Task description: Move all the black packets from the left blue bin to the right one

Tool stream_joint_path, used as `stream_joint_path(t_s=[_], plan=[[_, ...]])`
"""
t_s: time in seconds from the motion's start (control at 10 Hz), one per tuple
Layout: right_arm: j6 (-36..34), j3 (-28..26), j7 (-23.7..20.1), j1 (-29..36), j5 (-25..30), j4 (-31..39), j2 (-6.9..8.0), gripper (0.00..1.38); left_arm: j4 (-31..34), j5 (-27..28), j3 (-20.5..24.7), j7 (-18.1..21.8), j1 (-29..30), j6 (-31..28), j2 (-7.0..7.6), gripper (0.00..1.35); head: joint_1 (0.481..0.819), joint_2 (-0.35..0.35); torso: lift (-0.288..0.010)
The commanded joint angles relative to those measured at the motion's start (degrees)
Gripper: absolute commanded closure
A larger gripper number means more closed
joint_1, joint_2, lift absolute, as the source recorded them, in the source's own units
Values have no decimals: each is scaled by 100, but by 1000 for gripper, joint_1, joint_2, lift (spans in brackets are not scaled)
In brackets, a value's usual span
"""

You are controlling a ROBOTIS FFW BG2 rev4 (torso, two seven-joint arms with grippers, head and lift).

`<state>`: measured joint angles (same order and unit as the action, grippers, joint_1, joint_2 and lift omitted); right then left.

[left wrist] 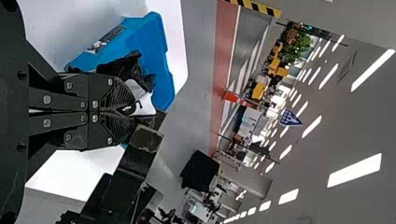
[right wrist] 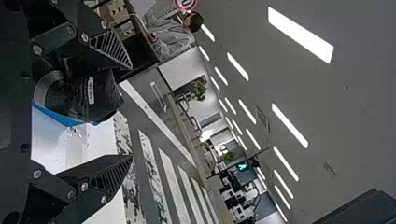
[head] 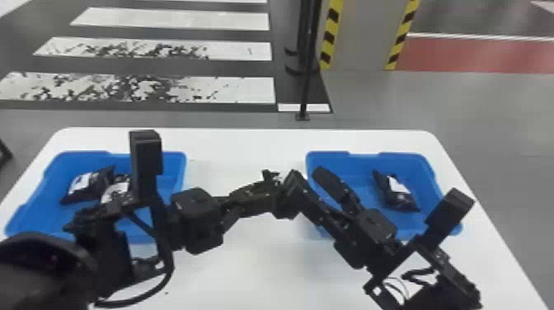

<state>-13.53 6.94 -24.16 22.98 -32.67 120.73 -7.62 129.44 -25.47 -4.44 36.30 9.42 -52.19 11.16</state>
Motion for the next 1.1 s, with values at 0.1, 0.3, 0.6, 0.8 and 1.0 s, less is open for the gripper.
stream_joint_path(t_s=[0.1,0.3,0.6,0.8,1.0], plan=[[-81,49,8,-21,-104,-57,6,1142,0,-24,-13,0,-14,16,0,1157,695,-53,-140],[214,60,52,-35,-126,-71,15,1273,0,-35,-24,0,-14,16,9,1159,695,-51,-140],[158,129,17,-21,-298,-85,6,1274,0,-35,21,0,0,115,0,1157,695,-58,-140],[130,129,8,-35,-344,-99,6,1274,0,-115,56,-44,28,283,-18,1061,695,-46,-140],[130,-31,8,-175,-389,-212,-12,1274,0,-298,227,-123,239,340,-97,145,695,-42,-140]])
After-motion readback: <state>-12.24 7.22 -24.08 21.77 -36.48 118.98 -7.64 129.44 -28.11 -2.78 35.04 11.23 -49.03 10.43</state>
